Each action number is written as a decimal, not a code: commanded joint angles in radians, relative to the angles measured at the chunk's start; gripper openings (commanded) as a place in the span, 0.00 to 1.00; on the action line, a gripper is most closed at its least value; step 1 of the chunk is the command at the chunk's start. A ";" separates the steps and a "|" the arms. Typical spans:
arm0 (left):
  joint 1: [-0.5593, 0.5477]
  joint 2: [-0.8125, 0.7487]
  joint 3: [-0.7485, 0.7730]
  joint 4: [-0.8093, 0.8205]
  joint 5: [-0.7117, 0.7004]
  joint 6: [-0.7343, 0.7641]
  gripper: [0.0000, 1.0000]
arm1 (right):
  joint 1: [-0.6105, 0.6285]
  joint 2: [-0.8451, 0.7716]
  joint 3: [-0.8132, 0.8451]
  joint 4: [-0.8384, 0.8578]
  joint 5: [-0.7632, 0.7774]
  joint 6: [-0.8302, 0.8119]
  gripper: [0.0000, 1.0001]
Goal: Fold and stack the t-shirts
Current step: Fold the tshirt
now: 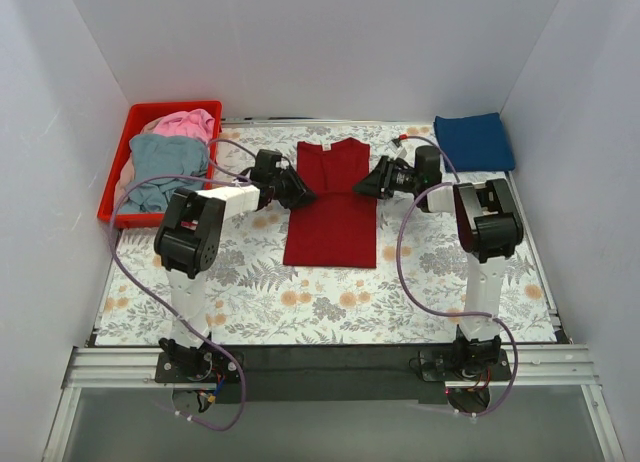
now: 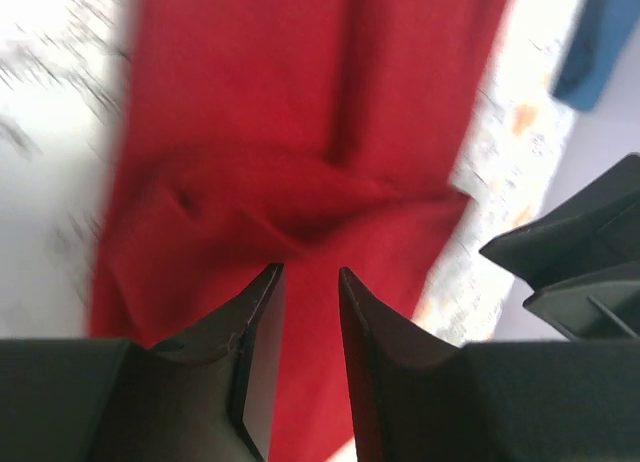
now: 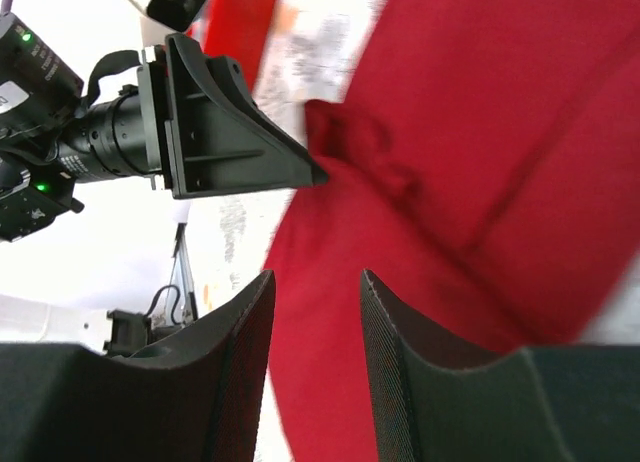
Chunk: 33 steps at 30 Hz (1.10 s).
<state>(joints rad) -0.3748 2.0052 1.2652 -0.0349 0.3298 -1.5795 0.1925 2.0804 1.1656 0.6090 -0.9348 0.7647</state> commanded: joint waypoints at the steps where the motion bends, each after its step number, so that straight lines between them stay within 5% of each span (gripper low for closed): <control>1: 0.048 0.087 0.066 0.000 0.014 0.015 0.26 | -0.021 0.099 0.069 0.006 0.017 0.024 0.46; 9: 0.132 0.175 0.050 0.024 0.037 0.004 0.26 | -0.087 0.233 0.089 0.011 0.031 0.004 0.46; 18: 0.142 -0.002 0.010 0.030 0.057 0.030 0.31 | -0.082 0.006 -0.004 0.011 0.018 -0.010 0.46; 26: 0.136 -0.265 -0.170 -0.023 0.049 0.091 0.35 | 0.039 -0.225 -0.213 0.017 -0.013 -0.010 0.47; 33: 0.096 -0.431 -0.400 -0.108 0.095 0.144 0.36 | 0.225 -0.249 -0.326 0.026 -0.022 -0.001 0.47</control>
<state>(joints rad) -0.2562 1.6085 0.9478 -0.0608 0.3981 -1.4807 0.3637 1.8339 0.8650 0.6247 -0.9390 0.7746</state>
